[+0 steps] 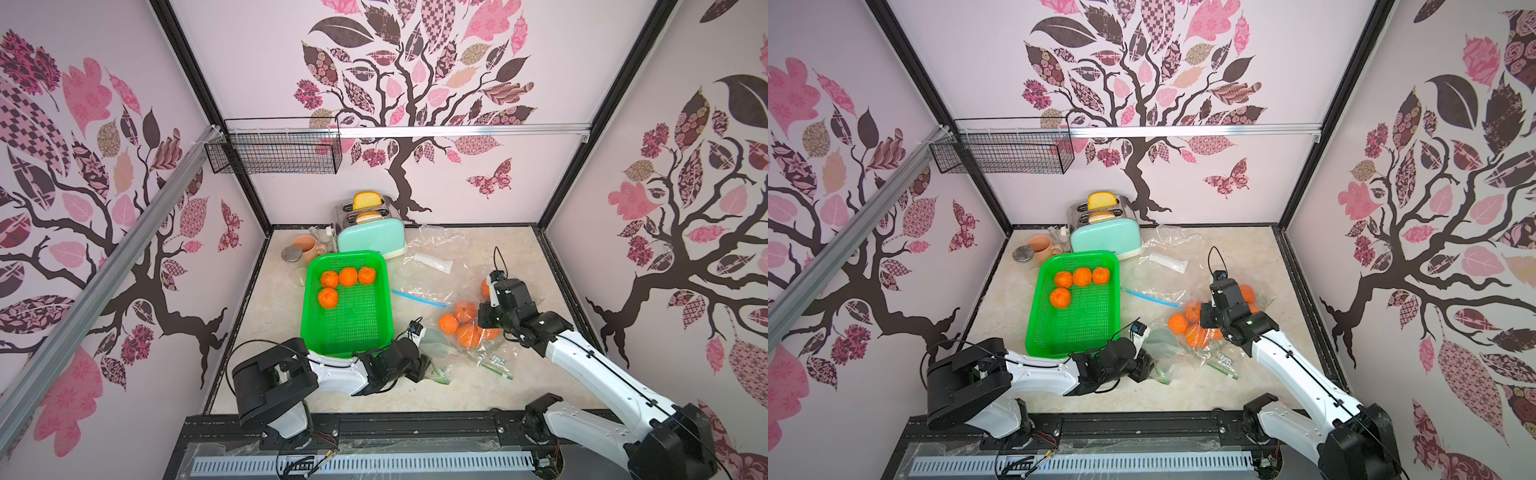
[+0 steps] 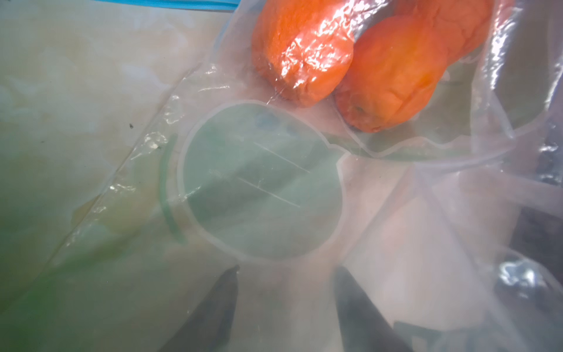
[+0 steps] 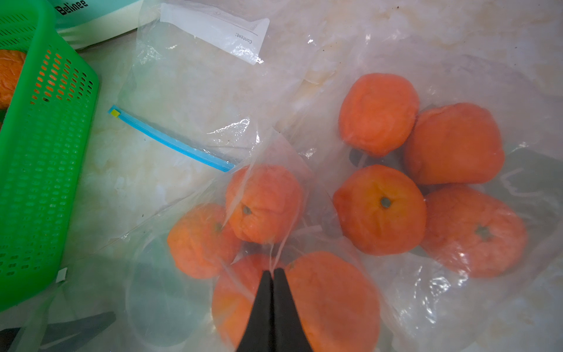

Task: Open the zip-top bag and take out the orange
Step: Adjust the zipper food storage bag at the center of the board.

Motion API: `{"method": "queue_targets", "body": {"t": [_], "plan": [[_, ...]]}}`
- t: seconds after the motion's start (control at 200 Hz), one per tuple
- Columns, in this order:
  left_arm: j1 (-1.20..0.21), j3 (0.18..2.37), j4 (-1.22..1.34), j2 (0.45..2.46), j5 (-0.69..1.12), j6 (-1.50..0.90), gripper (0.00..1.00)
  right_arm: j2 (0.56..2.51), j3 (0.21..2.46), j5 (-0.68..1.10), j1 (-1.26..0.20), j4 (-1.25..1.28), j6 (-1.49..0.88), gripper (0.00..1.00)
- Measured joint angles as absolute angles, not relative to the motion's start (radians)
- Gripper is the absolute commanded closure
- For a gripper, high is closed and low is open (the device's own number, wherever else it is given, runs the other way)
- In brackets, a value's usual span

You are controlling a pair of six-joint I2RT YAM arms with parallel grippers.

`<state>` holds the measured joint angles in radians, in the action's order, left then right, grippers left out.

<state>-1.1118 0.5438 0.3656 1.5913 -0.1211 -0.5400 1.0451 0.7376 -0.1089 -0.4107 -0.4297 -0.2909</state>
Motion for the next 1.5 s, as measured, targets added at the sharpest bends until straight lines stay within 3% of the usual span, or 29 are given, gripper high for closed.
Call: {"method": "queue_targets", "body": {"t": [0.085, 0.14, 0.295, 0.525, 0.66, 0.77, 0.9, 0.99, 1.501], "plan": [[-1.110, 0.571, 0.392, 1.623, -0.110, -0.520, 0.40, 1.052, 0.737, -0.112, -0.411, -0.431, -0.291, 0.57], [-1.110, 0.587, 0.408, 1.635, -0.105, -0.505, 0.39, 1.061, 0.737, -0.116, -0.411, -0.432, -0.296, 0.48], [-1.106, 0.601, 0.442, 1.639, -0.092, -0.480, 0.37, 1.086, 0.738, -0.139, -0.411, -0.446, -0.299, 0.43], [-1.100, 0.588, 0.467, 1.642, -0.068, -0.454, 0.36, 1.135, 0.787, -0.187, -0.411, -0.447, -0.292, 0.26], [-1.097, 0.578, 0.470, 1.642, -0.059, -0.439, 0.36, 1.222, 0.810, -0.201, -0.410, -0.413, -0.292, 0.24], [-1.097, 0.576, 0.470, 1.642, -0.049, -0.427, 0.36, 1.288, 0.811, -0.181, -0.396, -0.398, -0.287, 0.39], [-1.097, 0.570, 0.478, 1.642, -0.043, -0.415, 0.35, 1.345, 0.814, -0.115, -0.390, -0.392, -0.288, 0.81], [-1.097, 0.553, 0.500, 1.642, -0.042, -0.410, 0.33, 1.343, 0.814, -0.071, -0.391, -0.392, -0.294, 1.00], [-1.097, 0.438, 0.662, 1.674, -0.028, -0.411, 0.31, 0.838, 0.697, 0.127, -0.390, -0.340, -0.308, 1.00]]}}
